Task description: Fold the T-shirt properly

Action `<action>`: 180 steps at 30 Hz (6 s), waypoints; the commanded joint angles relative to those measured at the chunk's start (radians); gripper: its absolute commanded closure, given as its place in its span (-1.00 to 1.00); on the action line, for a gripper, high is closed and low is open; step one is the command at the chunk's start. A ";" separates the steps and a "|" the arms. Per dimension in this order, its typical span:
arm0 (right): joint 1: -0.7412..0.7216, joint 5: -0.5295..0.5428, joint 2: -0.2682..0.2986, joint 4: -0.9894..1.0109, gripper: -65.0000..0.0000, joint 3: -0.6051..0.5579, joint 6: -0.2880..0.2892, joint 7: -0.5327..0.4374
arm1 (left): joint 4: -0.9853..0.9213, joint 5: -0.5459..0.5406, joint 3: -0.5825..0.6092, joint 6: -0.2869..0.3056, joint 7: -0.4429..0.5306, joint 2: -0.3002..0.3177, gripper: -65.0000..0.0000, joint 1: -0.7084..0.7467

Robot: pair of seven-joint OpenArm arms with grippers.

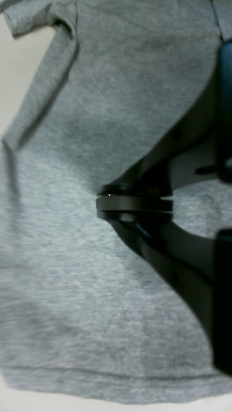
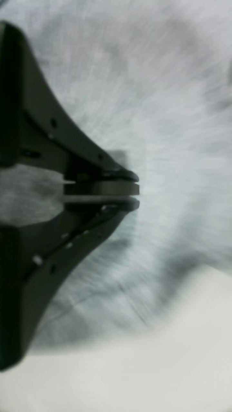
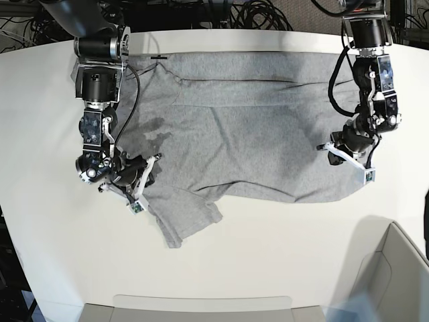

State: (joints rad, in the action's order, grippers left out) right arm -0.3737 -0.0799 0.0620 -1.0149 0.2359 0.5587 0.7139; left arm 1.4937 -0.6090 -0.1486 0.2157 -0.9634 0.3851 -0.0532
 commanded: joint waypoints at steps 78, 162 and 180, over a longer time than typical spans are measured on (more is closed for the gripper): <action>-0.356 0.177 0.028 0.684 0.11 0.171 0.120 -0.113 | -0.118 -0.013 -0.001 0.011 0.036 0.018 0.95 -0.053; -0.338 0.179 0.026 0.684 0.11 0.024 0.119 -0.110 | -0.118 -0.015 -0.006 0.482 0.458 0.234 0.30 0.014; -0.336 0.179 0.026 0.683 0.11 0.023 0.119 -0.112 | -0.486 -0.010 0.042 0.482 0.458 0.232 0.13 -0.170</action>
State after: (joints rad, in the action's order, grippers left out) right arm -0.6979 0.1402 0.0875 -0.3321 0.2642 0.6804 0.5568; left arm 0.9890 -0.6014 -0.0990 0.6891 -0.5285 0.5957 -0.1967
